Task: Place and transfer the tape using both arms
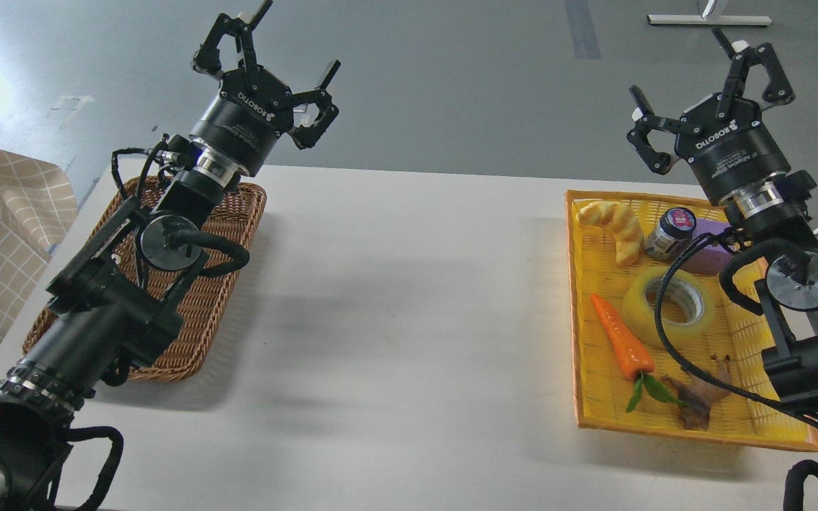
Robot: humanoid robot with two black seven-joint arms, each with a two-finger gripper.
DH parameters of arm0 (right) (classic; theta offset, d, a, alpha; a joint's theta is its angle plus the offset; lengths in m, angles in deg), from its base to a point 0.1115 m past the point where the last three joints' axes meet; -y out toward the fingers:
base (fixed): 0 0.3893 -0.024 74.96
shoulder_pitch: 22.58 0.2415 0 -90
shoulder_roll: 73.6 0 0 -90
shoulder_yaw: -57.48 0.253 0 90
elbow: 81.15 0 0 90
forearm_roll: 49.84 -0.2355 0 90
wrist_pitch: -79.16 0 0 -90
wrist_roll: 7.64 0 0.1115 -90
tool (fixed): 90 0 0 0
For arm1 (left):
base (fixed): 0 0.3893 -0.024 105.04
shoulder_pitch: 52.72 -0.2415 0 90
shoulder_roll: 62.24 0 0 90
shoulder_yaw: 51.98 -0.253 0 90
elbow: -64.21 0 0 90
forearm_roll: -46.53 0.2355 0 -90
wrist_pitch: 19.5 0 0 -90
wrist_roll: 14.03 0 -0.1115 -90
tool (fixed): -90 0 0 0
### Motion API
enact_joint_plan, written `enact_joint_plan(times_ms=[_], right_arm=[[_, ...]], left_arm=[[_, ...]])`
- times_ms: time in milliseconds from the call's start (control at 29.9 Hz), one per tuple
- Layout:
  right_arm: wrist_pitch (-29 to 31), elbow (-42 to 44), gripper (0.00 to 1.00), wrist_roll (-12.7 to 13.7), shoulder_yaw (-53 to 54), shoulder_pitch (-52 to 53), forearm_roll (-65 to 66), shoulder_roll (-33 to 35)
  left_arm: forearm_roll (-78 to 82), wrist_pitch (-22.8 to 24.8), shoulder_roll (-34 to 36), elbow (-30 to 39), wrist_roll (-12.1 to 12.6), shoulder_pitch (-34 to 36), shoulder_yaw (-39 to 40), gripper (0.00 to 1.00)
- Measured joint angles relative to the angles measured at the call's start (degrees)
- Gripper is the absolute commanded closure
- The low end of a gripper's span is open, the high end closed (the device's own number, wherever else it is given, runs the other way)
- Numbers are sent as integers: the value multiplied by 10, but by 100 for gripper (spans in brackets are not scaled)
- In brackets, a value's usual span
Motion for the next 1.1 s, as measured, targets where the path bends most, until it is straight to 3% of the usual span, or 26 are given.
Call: enact_joint_plan(times_ms=[435,903,1104], right_arm=[[0,1,0,0,-2,-4,7,5],[0,-1,0,0,-88,7,12,131],[0,-2,0,-2,-164,36,76,178]], left_arm=[[0,0,0,1,0,-1,2,2],[0,0,0,2,0,2,1,2],[0,0,-1,2,0,1,1,2]])
